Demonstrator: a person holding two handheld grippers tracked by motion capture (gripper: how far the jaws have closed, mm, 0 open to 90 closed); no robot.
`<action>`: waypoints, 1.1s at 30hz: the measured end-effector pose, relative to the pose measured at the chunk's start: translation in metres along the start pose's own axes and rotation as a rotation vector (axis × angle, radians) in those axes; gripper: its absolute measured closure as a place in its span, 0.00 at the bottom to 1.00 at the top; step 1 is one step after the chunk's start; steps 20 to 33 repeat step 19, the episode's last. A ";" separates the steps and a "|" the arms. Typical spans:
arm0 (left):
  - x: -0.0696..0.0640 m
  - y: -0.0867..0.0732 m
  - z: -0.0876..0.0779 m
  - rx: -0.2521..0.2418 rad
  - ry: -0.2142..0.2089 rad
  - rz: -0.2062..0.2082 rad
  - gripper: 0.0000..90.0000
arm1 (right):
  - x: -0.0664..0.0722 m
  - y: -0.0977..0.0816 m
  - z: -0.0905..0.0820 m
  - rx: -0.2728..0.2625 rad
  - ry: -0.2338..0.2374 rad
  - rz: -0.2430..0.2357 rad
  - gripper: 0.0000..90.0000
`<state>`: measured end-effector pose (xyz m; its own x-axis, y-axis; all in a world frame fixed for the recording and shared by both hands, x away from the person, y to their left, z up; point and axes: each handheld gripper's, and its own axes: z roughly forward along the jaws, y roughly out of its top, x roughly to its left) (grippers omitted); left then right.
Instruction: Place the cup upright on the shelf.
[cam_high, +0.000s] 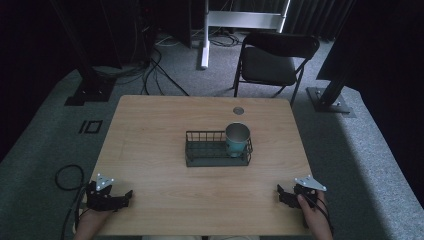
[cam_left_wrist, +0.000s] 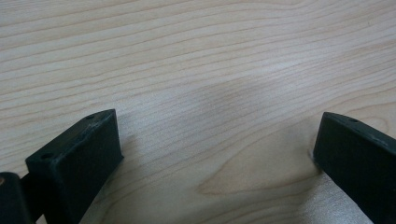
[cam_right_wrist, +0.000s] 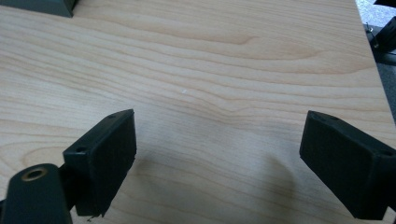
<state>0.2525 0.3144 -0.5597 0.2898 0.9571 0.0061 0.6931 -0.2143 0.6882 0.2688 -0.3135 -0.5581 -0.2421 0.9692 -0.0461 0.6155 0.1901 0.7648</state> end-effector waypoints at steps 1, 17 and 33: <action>0.000 0.000 0.000 0.000 0.000 0.000 0.02 | 0.001 0.000 0.001 0.007 0.004 -0.006 0.12; 0.000 0.000 0.000 0.000 0.000 0.000 0.02 | -0.001 0.002 0.006 0.063 0.077 0.005 0.12; 0.000 0.000 0.000 0.000 0.000 0.000 0.02 | -0.001 0.002 0.006 0.064 0.077 0.005 0.12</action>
